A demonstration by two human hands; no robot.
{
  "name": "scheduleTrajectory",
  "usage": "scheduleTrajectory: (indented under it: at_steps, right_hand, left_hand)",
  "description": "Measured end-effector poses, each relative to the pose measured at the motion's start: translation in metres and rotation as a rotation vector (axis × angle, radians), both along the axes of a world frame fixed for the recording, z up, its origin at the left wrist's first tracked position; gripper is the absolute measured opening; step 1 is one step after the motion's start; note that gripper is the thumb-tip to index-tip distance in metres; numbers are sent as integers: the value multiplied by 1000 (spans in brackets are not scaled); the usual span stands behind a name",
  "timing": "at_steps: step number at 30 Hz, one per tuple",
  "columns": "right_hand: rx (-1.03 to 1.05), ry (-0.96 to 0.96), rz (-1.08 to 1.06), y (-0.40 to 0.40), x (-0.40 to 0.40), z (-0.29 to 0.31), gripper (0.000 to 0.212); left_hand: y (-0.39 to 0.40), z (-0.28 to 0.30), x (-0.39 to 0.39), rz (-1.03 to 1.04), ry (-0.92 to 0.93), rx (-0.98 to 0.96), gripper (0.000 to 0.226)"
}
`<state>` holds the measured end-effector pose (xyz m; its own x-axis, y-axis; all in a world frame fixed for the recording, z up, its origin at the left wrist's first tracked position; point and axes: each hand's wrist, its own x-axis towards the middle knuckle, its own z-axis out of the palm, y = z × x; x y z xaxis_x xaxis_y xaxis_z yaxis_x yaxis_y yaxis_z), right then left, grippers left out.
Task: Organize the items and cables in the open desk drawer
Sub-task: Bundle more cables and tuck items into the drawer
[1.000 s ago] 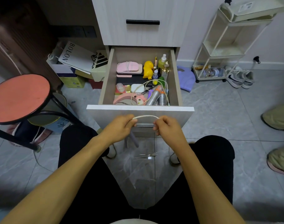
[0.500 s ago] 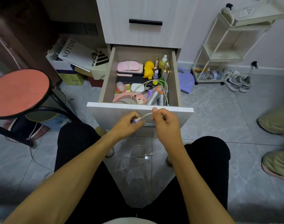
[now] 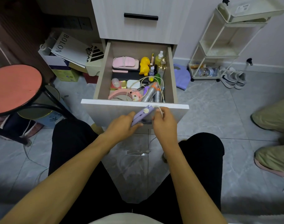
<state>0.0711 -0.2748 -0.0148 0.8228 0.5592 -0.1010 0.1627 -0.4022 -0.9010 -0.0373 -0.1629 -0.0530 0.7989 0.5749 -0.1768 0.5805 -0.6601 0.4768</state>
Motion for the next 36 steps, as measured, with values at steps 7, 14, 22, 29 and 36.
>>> scheduleTrajectory:
  at_steps: [7, 14, 22, 29, 36]
  right_hand:
    - [-8, 24, -41, 8, 10, 3, 32]
    - [11, 302, -235, 16, 21, 11, 41]
    - [175, 254, -252, 10, 9, 7, 38]
    - [-228, -277, 180, -3, -9, -9, 31]
    - [-511, -684, 664, -14, -4, 40, 31]
  left_hand:
    - [3, 56, 5, -236, 187, 178, 26]
    - [1, 59, -9, -184, 52, 460, 30]
    - [8, 60, -25, -164, -95, 256, 42]
    - [19, 53, -20, 89, -170, -61, 34]
    - [29, 67, -21, -65, 87, 253, 32]
